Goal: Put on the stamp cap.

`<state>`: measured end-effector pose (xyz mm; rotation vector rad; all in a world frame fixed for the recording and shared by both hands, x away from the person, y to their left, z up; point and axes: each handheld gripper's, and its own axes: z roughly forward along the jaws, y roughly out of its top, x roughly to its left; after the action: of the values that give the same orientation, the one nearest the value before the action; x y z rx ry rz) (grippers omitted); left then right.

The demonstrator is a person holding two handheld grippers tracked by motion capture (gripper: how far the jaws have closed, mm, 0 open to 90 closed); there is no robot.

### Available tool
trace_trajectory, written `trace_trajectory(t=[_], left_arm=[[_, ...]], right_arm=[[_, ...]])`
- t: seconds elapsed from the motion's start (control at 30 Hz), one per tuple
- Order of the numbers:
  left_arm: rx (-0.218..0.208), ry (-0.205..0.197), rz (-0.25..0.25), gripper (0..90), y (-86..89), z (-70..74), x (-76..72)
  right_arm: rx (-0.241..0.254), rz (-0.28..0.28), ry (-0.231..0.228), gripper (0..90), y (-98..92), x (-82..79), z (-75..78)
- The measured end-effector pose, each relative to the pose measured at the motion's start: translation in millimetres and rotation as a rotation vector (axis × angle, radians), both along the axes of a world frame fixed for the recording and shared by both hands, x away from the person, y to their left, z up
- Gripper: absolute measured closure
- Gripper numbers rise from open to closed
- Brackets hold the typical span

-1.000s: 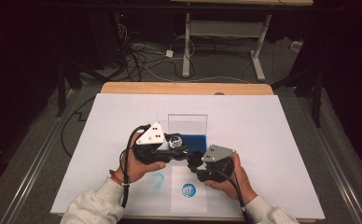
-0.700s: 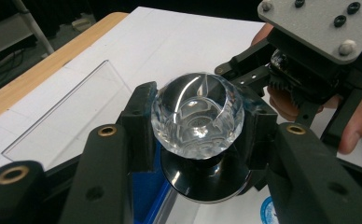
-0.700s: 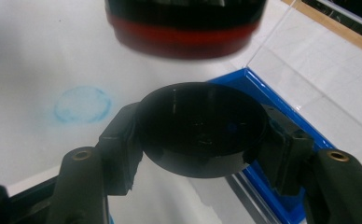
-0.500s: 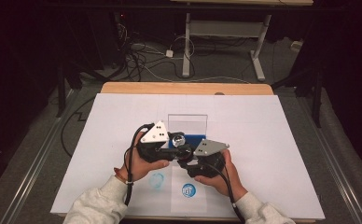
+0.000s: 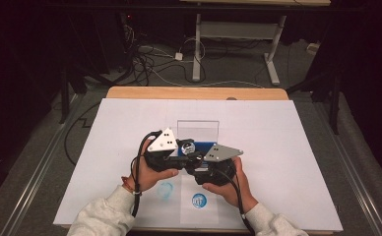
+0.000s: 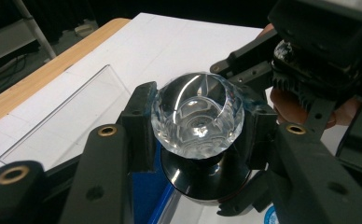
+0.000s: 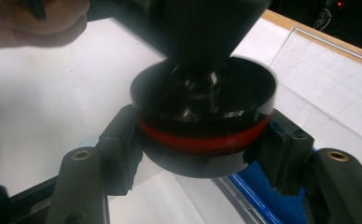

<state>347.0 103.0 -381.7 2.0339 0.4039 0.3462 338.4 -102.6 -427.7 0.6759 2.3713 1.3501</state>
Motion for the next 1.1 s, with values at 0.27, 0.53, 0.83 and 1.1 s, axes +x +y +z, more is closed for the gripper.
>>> trace_trajectory(t=[0.27, 0.53, 0.83, 1.1], left_arm=[[-0.035, 0.022, -0.001, 54.3, 3.3, -4.6, 1.5], [-0.061, 0.068, -0.006, 54.3, 5.2, -8.5, 4.6], [-0.082, 0.103, -0.021, 54.3, 6.5, -12.8, 8.4], [-0.072, 0.104, -0.018, 54.3, 5.7, -13.0, 7.8]], right_arm=[[-0.006, -0.016, -0.009, 38.5, 0.9, -1.9, -1.3], [-0.028, -0.021, -0.027, 38.6, 0.1, -3.7, -0.5], [-0.063, -0.015, -0.053, 38.6, 2.0, -6.3, -0.8], [-0.068, -0.002, -0.057, 38.5, 0.7, -5.6, -1.8]])
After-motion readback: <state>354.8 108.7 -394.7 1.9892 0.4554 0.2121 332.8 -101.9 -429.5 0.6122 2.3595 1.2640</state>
